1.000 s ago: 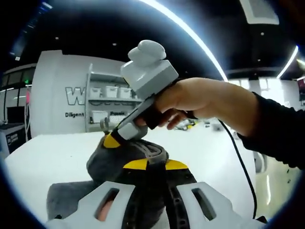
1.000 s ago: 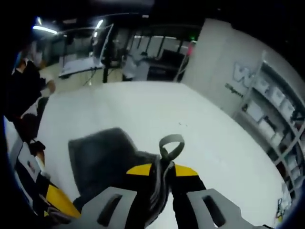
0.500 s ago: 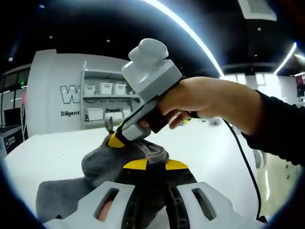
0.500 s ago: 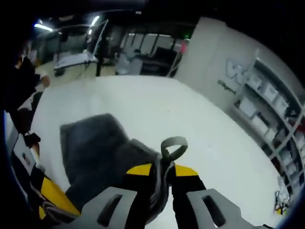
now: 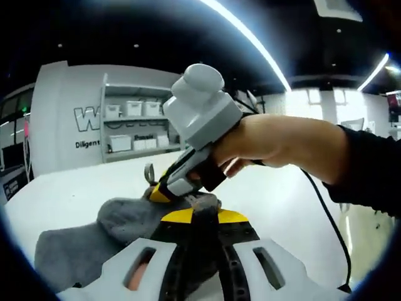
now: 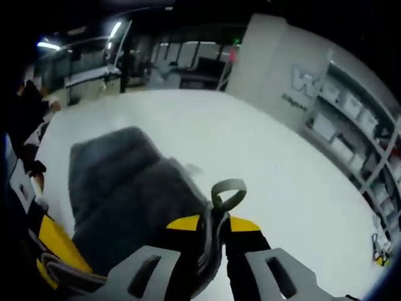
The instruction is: Open the folded towel by lifting each exposed corner and separating the folded layers until the towel lies flat within the target outline without major curled edges
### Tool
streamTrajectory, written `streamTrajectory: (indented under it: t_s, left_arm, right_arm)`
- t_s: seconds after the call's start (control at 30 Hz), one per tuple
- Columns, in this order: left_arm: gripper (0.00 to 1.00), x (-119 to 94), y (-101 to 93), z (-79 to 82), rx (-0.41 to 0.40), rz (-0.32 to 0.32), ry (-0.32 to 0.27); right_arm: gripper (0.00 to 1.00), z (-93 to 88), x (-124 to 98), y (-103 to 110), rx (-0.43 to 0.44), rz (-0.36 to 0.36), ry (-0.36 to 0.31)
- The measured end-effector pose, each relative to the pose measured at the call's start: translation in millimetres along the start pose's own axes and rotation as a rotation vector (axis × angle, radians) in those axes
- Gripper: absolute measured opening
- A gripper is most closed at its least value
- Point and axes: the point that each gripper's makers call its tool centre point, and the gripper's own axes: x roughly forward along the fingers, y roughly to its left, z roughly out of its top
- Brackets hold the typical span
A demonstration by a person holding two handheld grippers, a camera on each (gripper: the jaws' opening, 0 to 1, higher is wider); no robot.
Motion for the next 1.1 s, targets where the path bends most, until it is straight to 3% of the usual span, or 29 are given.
streamTrajectory:
  t_s: [0.23,0.6,0.7,0.77,0.83,0.93,1.0,1.1]
  left_arm:
    - [0.10,11.1,-9.4,-17.4,0.029,-0.010,0.052]
    - [0.15,16.2,-19.4,-27.9,0.085,-0.038,0.107]
    - [0.18,14.7,-25.2,-35.6,0.002,-0.065,0.155]
    - [0.20,15.4,-36.4,-45.8,-0.153,-0.149,0.215]
    - [0.20,17.3,-31.1,-48.1,-0.120,-0.127,0.215]
    - [0.24,16.9,-35.1,-50.5,-0.136,-0.140,0.224]
    - [0.27,16.1,-38.3,-44.7,-0.120,-0.150,0.198]
    - [0.31,13.4,-39.2,-35.4,-0.055,-0.144,0.157]
  right_arm:
    - [0.10,-18.3,15.9,-7.6,0.027,0.024,-0.001]
    - [0.15,-23.9,16.5,-14.2,0.024,0.010,-0.017]
    - [0.16,-25.5,18.2,-17.2,0.014,0.007,-0.020]
    - [0.17,-26.7,18.3,-16.9,0.021,0.010,-0.021]
    - [0.21,-28.2,17.9,-20.4,0.042,0.004,-0.029]
    - [0.39,-31.9,16.2,-35.8,0.105,-0.043,-0.040]
    - [0.48,-34.5,13.4,-45.5,0.146,-0.062,-0.050]
    - [0.50,-38.4,6.1,-52.0,0.165,-0.074,-0.061]
